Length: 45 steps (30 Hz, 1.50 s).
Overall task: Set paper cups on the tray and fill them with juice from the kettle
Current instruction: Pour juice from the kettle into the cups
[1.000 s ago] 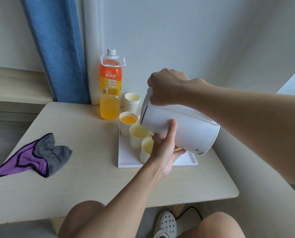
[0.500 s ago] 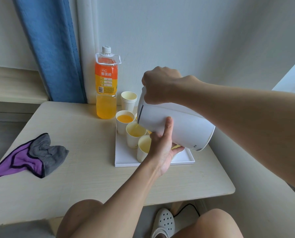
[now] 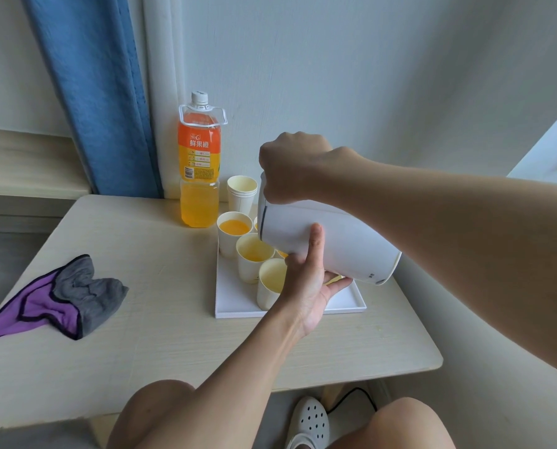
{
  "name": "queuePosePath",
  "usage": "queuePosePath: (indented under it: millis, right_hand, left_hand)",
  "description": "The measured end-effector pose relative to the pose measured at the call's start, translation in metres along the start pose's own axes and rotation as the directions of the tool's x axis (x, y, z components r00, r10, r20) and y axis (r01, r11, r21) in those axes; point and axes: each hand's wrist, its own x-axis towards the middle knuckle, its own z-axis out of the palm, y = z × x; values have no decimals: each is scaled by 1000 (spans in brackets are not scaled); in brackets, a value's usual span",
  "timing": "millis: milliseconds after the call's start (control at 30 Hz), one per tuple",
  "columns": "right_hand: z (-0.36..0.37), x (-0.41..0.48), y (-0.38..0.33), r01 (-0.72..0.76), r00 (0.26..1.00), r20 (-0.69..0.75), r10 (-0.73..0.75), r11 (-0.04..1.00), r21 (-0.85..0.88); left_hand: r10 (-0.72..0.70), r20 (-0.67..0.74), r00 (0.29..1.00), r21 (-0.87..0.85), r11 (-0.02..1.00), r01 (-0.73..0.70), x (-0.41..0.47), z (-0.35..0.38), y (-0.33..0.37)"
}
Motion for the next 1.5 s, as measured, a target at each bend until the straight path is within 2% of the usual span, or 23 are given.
queuePosePath:
  millis: [533,1500]
  right_hand:
    - [0,3,-9,44,999,-17,-45,998,-47]
    - [-1,10,-13,66,998,-19,-67,997,-39]
  left_hand:
    - [7,18,1000,-57,998,-6,7,-1,-3]
    - [9,2,1000,-46,999,-9,23,-8,0]
